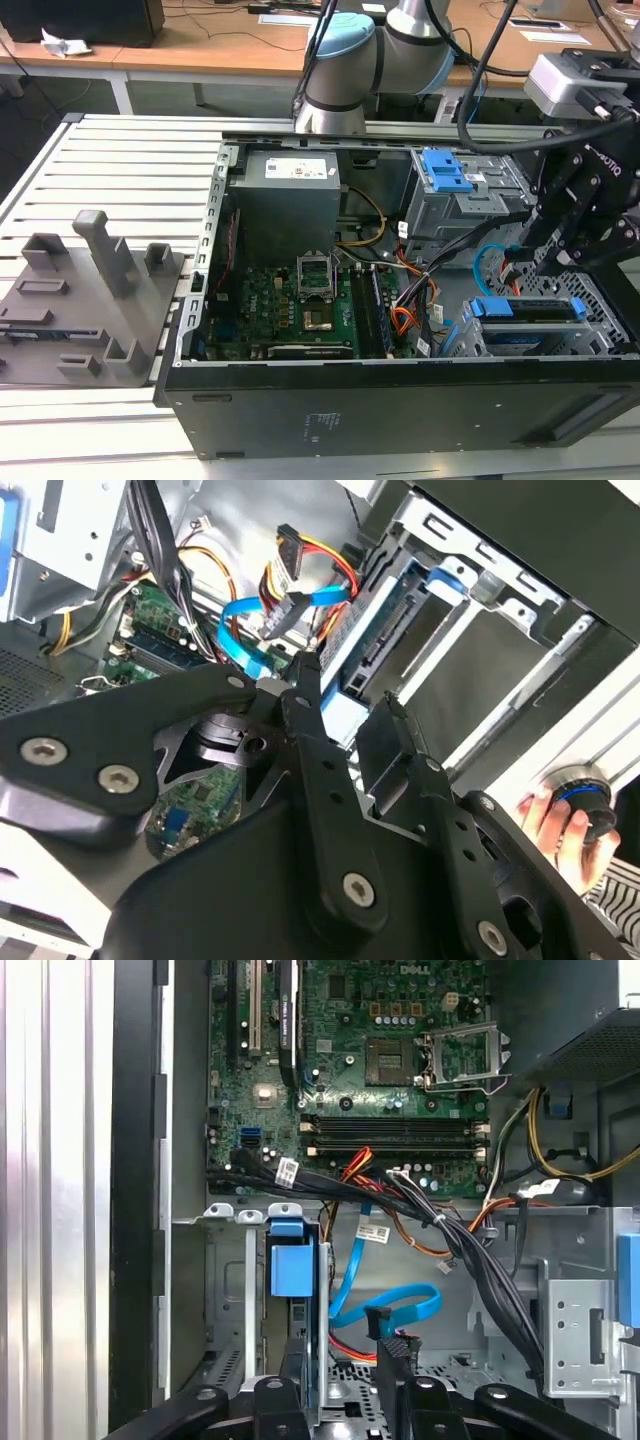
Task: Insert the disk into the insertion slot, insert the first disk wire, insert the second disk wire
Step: 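Insert the first disk wire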
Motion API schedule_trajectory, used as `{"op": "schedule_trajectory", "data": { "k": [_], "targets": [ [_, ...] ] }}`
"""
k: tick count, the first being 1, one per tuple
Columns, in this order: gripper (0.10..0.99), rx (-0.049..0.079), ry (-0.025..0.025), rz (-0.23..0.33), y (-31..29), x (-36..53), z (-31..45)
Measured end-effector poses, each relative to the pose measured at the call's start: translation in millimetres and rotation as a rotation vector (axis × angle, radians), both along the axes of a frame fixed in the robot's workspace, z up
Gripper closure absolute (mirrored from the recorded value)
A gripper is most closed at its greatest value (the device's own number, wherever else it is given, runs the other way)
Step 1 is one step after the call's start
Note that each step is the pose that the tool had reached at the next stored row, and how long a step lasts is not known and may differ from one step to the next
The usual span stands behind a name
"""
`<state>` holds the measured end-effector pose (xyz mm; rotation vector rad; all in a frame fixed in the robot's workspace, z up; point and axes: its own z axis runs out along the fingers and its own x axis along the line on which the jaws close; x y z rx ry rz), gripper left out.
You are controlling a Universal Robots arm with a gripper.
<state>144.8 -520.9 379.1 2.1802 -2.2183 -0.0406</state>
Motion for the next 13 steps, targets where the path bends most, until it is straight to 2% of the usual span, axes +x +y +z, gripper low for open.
{"op": "schedule_trajectory", "data": {
  "k": [2, 5, 11, 13],
  "targets": [
    [0.667, -0.001, 0.0001, 0.000, 1.2, 0.6, -3.9],
    [0.667, -0.001, 0.0002, 0.000, 6.4, 3.1, -6.0],
    [0.667, -0.001, 0.0007, 0.000, 20.3, 6.2, -10.7],
    [0.667, -0.001, 0.0013, 0.000, 26.8, 7.3, -16.7]
  ]
}}
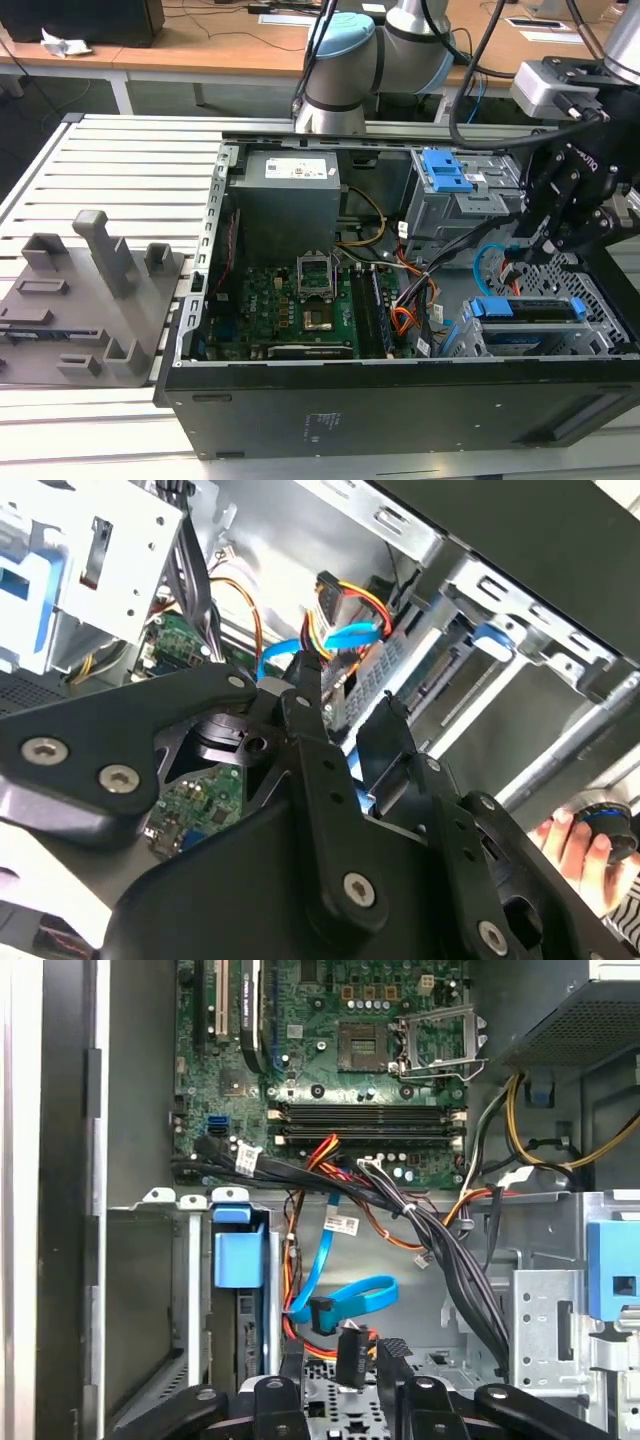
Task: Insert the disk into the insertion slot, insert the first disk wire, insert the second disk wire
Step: 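Insert the first disk wire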
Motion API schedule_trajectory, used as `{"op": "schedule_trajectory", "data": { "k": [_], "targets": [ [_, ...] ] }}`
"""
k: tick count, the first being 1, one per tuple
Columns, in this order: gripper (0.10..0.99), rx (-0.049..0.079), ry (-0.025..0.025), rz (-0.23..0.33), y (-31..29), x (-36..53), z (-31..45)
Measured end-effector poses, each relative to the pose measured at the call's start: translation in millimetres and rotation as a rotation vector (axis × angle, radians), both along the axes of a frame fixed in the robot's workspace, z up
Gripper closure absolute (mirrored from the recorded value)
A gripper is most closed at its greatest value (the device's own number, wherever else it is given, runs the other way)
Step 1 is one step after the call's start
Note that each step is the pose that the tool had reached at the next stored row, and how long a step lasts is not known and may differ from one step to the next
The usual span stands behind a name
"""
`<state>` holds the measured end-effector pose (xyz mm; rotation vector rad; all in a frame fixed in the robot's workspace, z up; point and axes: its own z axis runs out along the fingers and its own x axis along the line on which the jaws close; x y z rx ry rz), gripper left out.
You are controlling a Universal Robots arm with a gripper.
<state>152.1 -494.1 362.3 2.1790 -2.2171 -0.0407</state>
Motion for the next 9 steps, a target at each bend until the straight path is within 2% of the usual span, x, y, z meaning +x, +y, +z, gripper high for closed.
{"op": "schedule_trajectory", "data": {
  "k": [6, 9],
  "targets": [
    [0.667, -0.005, 0.0001, 0.000, 1.5, 0.3, -13.3],
    [0.667, -0.005, 0.0001, 0.000, 1.5, 0.3, -13.6]
  ]
}}
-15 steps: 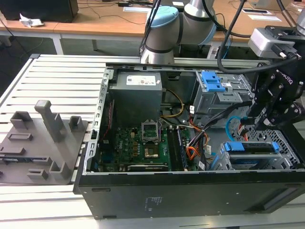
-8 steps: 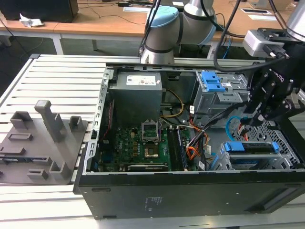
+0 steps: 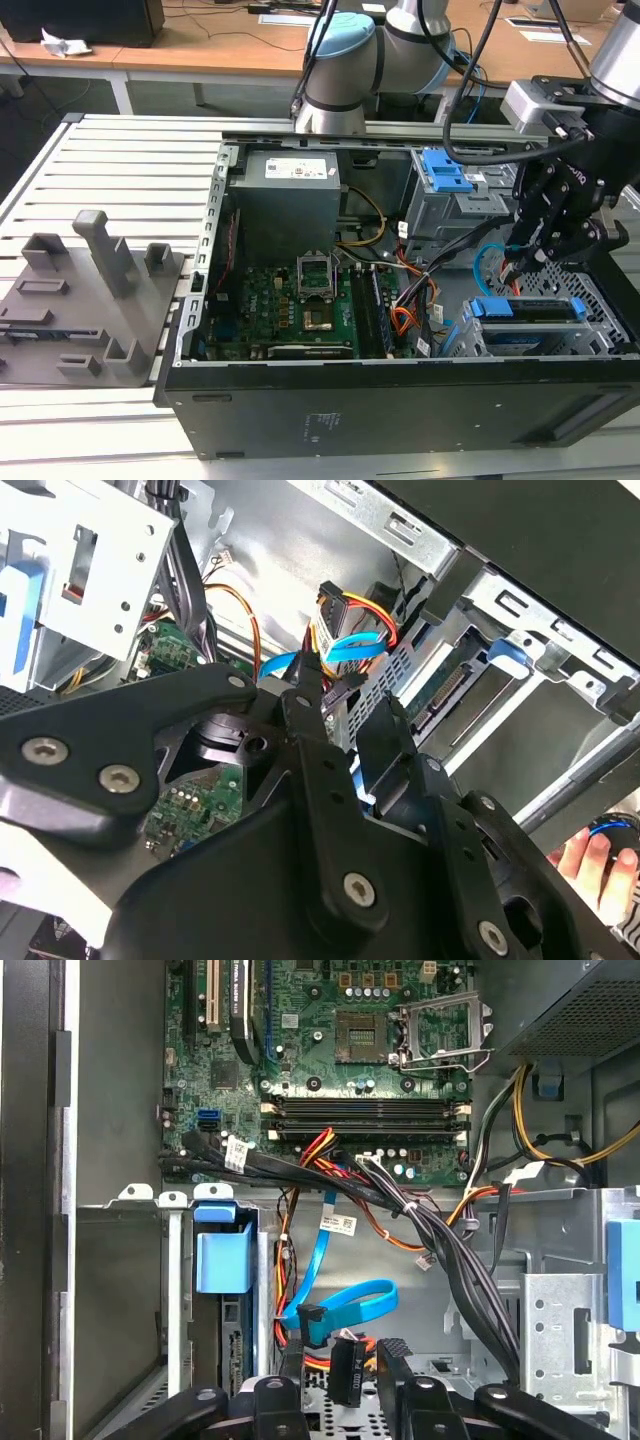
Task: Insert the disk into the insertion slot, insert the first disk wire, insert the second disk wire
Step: 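Insert the first disk wire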
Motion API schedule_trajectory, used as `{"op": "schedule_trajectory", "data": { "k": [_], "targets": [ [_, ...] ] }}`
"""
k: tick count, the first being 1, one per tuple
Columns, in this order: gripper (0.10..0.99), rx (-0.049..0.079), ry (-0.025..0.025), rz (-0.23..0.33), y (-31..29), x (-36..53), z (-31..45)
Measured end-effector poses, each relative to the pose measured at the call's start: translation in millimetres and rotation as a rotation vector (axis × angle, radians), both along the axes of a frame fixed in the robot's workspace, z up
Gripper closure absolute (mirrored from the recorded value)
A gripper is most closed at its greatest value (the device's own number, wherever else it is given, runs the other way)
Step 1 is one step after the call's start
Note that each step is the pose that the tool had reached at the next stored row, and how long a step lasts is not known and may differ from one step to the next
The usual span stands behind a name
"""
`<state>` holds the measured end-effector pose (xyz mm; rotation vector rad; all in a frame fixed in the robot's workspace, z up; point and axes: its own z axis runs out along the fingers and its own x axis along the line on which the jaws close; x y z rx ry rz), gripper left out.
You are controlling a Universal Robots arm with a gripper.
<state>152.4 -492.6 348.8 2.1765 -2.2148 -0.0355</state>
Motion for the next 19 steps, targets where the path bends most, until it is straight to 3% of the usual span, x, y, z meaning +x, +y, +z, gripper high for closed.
{"op": "schedule_trajectory", "data": {
  "k": [2, 7, 13, 16, 19],
  "targets": [
    [0.675, 0.000, 0.0000, 0.000, 0.0, 0.0, 0.0],
    [0.898, 0.000, 0.0000, 0.000, 0.0, 0.0, 0.0],
    [0.898, 0.000, 0.0000, 0.000, 0.0, 0.5, -0.1],
    [0.898, 0.000, 0.0000, 0.000, 0.1, 5.2, -0.1],
    [0.898, 0.000, 0.0000, 0.000, -3.7, 5.3, -0.1]
  ]
}}
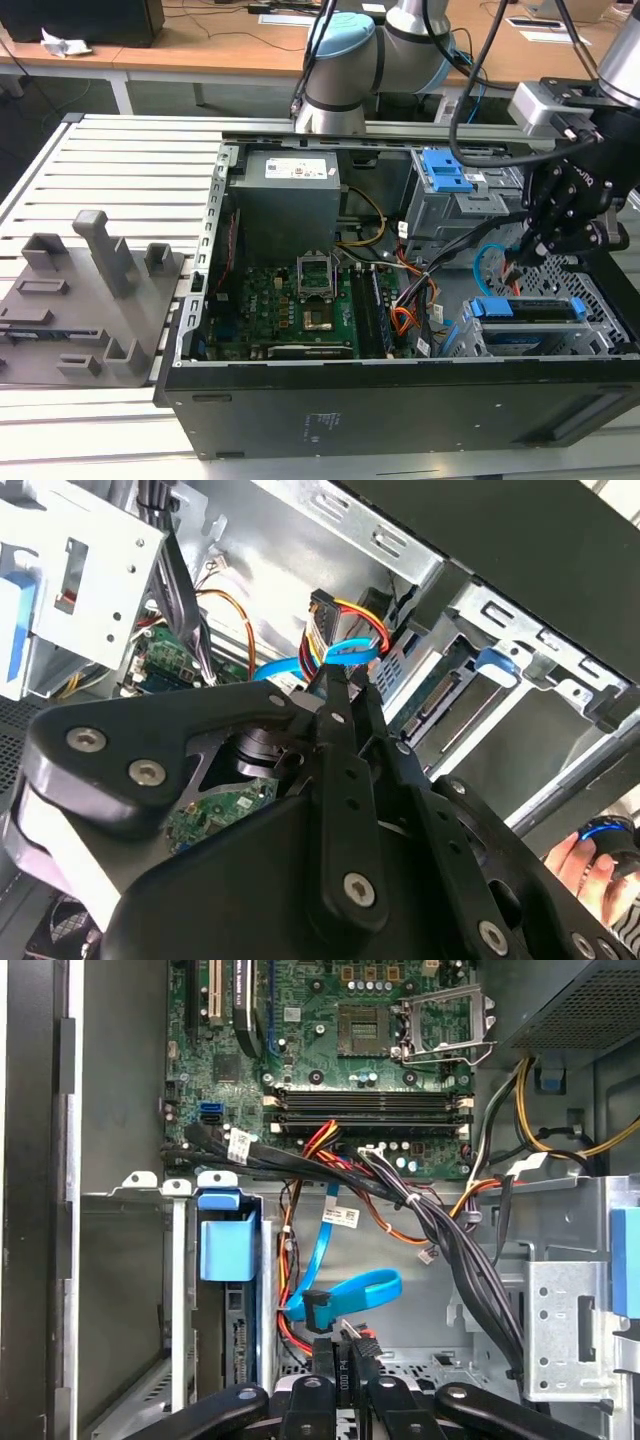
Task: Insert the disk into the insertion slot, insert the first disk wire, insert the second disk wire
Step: 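Insert the first disk wire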
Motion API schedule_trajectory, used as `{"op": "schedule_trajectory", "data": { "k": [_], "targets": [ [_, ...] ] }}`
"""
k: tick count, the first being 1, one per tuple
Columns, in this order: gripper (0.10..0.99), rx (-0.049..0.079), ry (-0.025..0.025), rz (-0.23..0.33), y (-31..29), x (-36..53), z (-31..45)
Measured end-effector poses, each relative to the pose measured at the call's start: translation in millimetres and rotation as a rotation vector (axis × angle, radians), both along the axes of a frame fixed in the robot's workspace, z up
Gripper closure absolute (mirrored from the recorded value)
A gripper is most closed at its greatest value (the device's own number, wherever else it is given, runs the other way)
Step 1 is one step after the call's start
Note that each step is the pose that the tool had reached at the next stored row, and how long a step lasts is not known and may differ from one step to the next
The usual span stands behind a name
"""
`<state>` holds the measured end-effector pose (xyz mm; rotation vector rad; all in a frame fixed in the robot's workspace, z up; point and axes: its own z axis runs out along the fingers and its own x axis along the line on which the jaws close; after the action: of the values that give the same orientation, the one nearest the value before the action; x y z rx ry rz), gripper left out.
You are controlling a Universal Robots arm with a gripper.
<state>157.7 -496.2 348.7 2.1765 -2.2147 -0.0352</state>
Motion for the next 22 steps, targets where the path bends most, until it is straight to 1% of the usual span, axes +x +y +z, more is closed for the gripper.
{"op": "schedule_trajectory", "data": {
  "k": [2, 4, 6, 7, 10, 13, 15, 22],
  "targets": [
    [0.898, 0.000, 0.0001, 0.000, -3.9, 0.0, -0.1],
    [0.898, 0.000, 0.0000, 0.000, -10.4, 0.0, -0.1],
    [0.898, 0.000, 0.0000, 0.000, -15.1, 0.0, -0.2],
    [0.898, 0.000, 0.0000, 0.000, -18.8, 0.0, -0.2],
    [0.898, 0.000, 0.0000, 0.000, -25.6, 0.0, -0.4],
    [0.898, 0.000, 0.0000, 0.000, -26.8, 0.0, -1.0],
    [0.898, 0.000, 0.0000, 0.000, -27.0, 0.0, -3.5],
    [0.898, 0.000, 0.0001, 0.000, -27.5, -0.1, -7.4]
  ]
}}
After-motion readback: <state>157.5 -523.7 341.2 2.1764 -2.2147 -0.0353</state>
